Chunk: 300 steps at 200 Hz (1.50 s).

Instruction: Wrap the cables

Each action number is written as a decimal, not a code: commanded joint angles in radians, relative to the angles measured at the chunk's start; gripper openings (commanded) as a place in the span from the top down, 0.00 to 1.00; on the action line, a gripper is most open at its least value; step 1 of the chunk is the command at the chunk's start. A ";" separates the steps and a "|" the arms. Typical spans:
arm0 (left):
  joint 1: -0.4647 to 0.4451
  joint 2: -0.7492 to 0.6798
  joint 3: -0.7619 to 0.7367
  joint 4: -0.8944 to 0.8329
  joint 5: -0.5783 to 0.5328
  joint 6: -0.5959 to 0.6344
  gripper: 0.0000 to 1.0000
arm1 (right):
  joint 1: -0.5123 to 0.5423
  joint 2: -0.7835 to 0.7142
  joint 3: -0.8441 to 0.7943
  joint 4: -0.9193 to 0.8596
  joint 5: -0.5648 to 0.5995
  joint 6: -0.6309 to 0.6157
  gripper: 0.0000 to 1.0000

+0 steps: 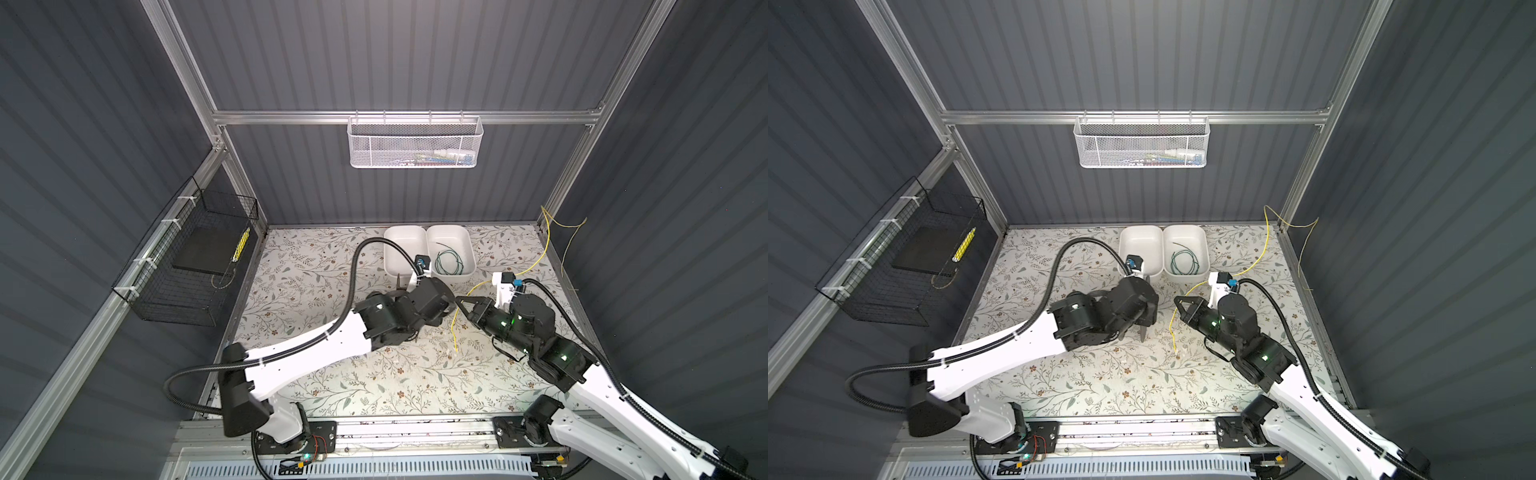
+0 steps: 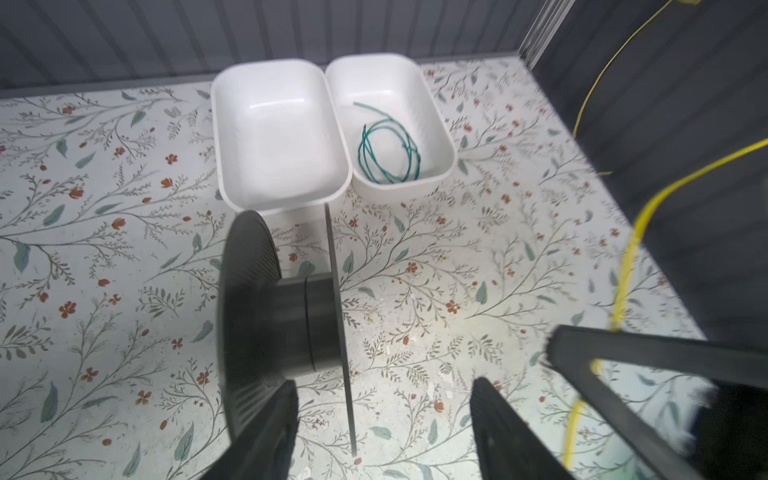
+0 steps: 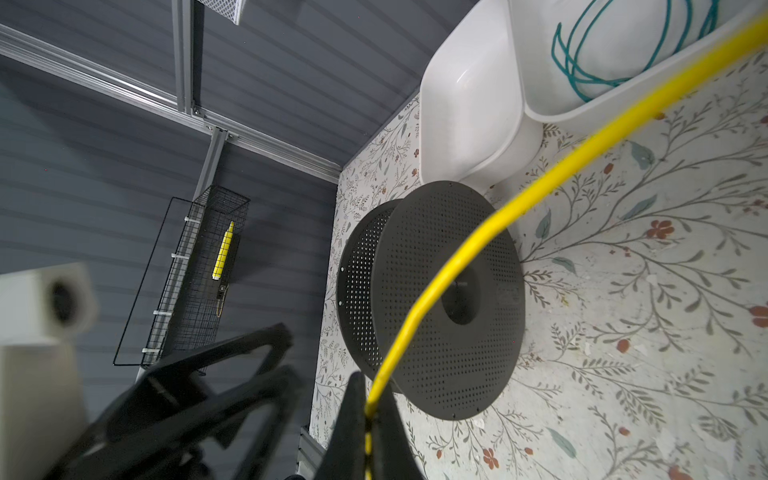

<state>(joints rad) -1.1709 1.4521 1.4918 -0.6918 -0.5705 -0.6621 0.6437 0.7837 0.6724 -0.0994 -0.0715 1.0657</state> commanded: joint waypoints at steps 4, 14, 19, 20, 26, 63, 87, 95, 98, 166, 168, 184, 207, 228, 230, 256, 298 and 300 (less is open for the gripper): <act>0.018 -0.119 -0.066 -0.047 -0.025 0.036 0.30 | 0.010 0.044 0.063 0.085 -0.026 -0.006 1.00; 0.048 -0.186 -0.148 -0.033 -0.001 0.035 0.28 | 0.015 0.075 0.083 0.104 -0.030 -0.003 1.00; 0.068 -0.220 -0.181 -0.020 0.027 0.040 0.27 | 0.019 0.092 0.095 0.115 -0.032 -0.001 1.00; 0.072 -0.227 -0.189 -0.017 0.034 0.040 0.26 | 0.021 0.096 0.097 0.118 -0.032 0.000 1.00; 0.103 -0.270 -0.230 0.014 0.090 0.052 0.24 | 0.025 0.117 0.111 0.132 -0.033 0.000 1.00; 0.232 -0.442 -0.453 0.175 0.338 0.092 0.15 | 0.077 0.294 0.212 0.258 0.014 0.008 1.00; 0.231 -0.487 -0.556 0.305 0.402 0.078 0.14 | 0.117 0.457 0.252 0.403 0.060 0.047 1.00; 0.232 -0.501 -0.576 0.333 0.415 0.072 0.14 | 0.128 0.503 0.277 0.418 0.073 0.048 1.00; 0.232 -0.508 -0.582 0.339 0.418 0.069 0.14 | 0.133 0.518 0.285 0.421 0.078 0.047 1.00; 0.233 -0.491 -0.608 0.363 0.373 0.074 0.24 | 0.149 0.638 0.316 0.450 0.169 0.013 1.00; 0.232 -0.487 -0.608 0.366 0.371 0.075 0.24 | 0.149 0.639 0.316 0.450 0.170 0.013 1.00; 0.233 -0.458 -0.611 0.385 0.342 0.076 0.32 | 0.150 0.647 0.305 0.460 0.173 0.023 1.00; 0.232 -0.416 -0.631 0.441 0.327 0.082 0.38 | 0.149 0.643 0.276 0.487 0.186 0.047 1.00; 0.233 -0.390 -0.660 0.500 0.316 0.083 0.36 | 0.149 0.640 0.257 0.505 0.192 0.069 1.00; 0.232 -0.389 -0.663 0.507 0.315 0.082 0.36 | 0.149 0.640 0.255 0.506 0.192 0.072 1.00; 0.233 -0.379 -0.713 0.594 0.280 0.084 0.34 | 0.151 0.630 0.213 0.537 0.203 0.123 1.00; 0.231 -0.322 -0.737 0.682 0.220 0.075 0.38 | 0.157 0.610 0.156 0.561 0.224 0.170 1.00; 0.231 -0.317 -0.737 0.684 0.219 0.074 0.39 | 0.157 0.609 0.155 0.560 0.224 0.172 1.00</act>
<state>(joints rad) -0.9371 1.0954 0.7650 -0.0948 -0.2970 -0.5938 0.7948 1.4181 0.8505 0.4141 0.1181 1.2007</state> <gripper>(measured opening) 0.628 0.047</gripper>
